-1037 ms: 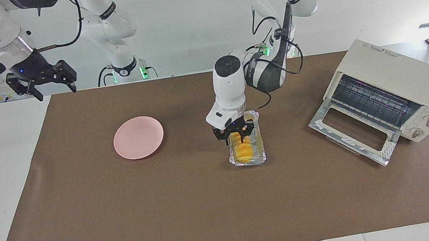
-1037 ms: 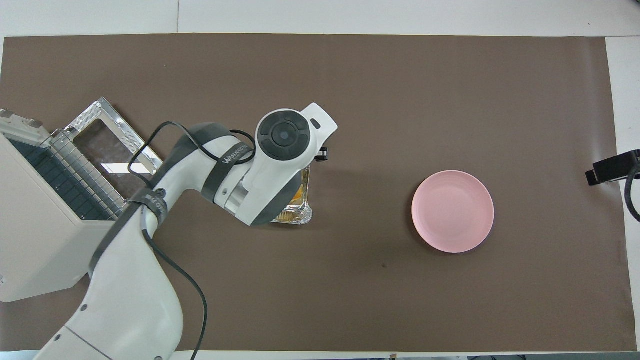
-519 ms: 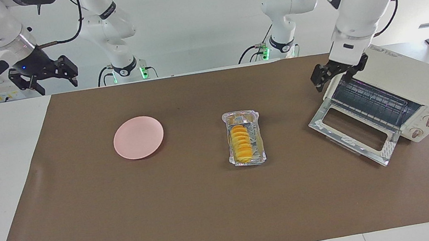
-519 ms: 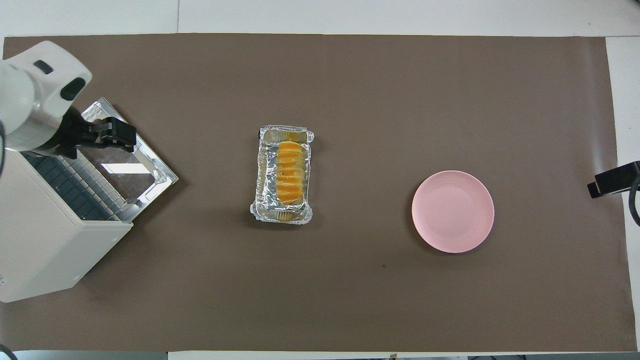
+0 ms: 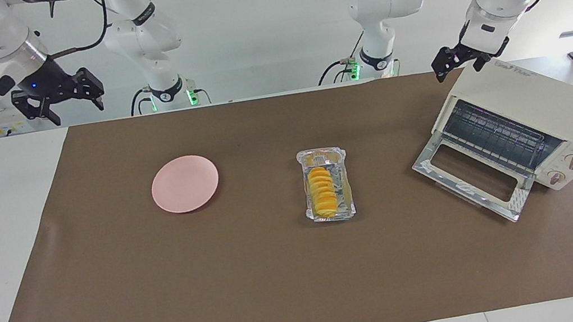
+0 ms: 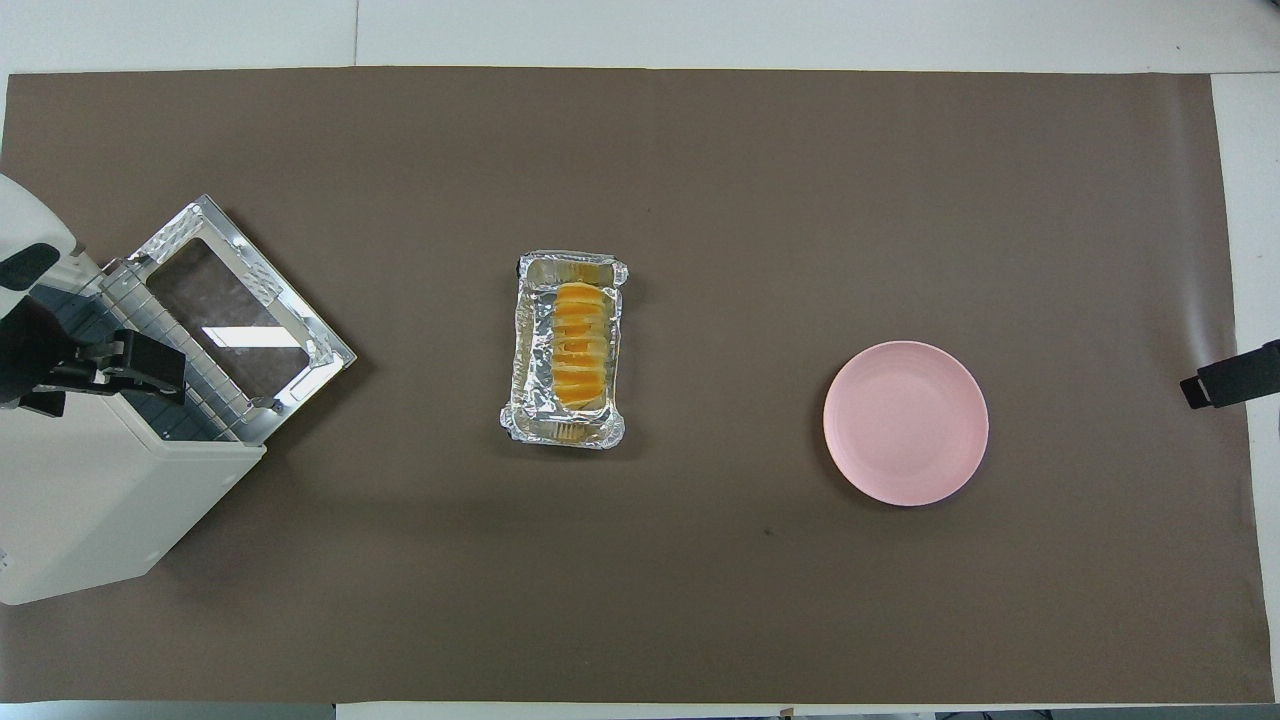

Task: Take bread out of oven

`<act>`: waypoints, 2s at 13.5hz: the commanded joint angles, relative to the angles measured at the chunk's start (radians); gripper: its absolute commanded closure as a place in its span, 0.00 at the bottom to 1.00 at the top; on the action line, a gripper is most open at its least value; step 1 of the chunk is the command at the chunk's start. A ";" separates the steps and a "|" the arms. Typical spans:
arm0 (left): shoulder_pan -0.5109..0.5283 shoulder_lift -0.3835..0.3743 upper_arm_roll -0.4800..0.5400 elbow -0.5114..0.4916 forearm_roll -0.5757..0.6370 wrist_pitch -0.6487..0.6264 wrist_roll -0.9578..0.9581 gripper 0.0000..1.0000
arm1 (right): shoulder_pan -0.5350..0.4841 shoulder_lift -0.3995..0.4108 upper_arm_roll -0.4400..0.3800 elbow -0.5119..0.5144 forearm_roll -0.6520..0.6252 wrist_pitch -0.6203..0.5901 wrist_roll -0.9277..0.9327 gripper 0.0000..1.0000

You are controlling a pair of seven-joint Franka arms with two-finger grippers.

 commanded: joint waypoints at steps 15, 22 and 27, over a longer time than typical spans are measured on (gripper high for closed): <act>0.048 -0.024 -0.021 -0.026 -0.015 0.032 0.081 0.00 | 0.617 0.561 0.004 0.128 -0.028 0.718 1.130 0.05; 0.048 -0.024 -0.021 -0.025 -0.015 0.030 0.080 0.00 | 0.669 0.649 0.008 0.083 -0.102 0.802 1.195 0.05; 0.048 -0.024 -0.021 -0.025 -0.015 0.030 0.080 0.00 | 0.686 0.643 0.008 0.008 -0.104 0.849 1.157 0.21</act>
